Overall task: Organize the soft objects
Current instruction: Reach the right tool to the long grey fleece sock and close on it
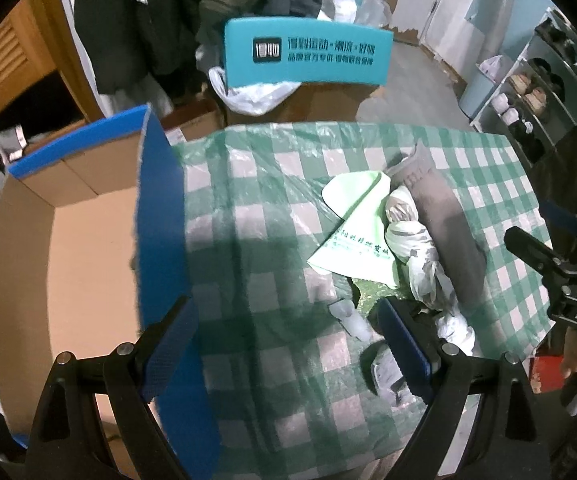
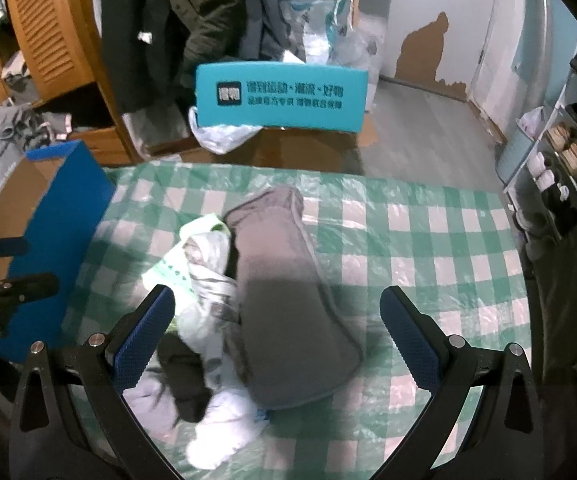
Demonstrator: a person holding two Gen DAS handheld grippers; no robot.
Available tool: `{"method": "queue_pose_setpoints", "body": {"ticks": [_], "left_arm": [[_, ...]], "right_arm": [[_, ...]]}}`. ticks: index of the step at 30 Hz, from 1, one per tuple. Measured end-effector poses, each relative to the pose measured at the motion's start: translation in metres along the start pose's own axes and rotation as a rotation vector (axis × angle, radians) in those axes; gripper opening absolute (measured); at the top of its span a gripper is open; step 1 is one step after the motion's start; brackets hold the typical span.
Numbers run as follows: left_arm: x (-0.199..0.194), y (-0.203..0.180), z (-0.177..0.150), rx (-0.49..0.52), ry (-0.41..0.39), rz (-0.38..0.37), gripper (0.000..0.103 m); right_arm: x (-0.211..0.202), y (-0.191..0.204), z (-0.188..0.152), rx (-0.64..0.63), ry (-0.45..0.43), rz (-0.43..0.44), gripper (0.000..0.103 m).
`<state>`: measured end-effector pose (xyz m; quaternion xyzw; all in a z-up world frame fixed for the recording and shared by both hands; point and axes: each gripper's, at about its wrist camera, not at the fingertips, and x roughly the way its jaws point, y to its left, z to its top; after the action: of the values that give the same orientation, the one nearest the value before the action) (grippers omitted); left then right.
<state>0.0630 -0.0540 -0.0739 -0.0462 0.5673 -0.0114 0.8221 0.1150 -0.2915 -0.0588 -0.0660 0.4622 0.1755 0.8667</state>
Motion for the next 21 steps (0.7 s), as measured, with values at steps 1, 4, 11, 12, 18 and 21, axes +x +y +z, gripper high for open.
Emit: {"method": "queue_pose_setpoints", "body": {"ticks": [1, 4, 11, 12, 18, 21], "left_arm": [[0.004, -0.001, 0.001, -0.002, 0.010, -0.005, 0.093], [0.014, -0.006, 0.003, -0.005, 0.041, -0.012, 0.093], [0.036, -0.015, 0.005, 0.002, 0.088, -0.005, 0.093], [0.039, -0.016, 0.005, 0.002, 0.093, -0.003, 0.093], [0.052, -0.021, 0.006, 0.000, 0.123, -0.006, 0.093], [0.059, -0.023, 0.005, 0.006, 0.138, -0.007, 0.093]], "right_arm": [[0.005, -0.002, 0.000, 0.001, 0.011, -0.001, 0.101], [0.019, -0.008, -0.002, 0.004, 0.039, 0.004, 0.101], [0.047, -0.014, -0.004, 0.019, 0.100, 0.033, 0.101], [0.050, -0.014, -0.004, 0.014, 0.108, 0.032, 0.101], [0.070, -0.009, -0.006, -0.017, 0.148, 0.011, 0.101], [0.080, -0.009, -0.008, -0.025, 0.167, 0.000, 0.101]]}}
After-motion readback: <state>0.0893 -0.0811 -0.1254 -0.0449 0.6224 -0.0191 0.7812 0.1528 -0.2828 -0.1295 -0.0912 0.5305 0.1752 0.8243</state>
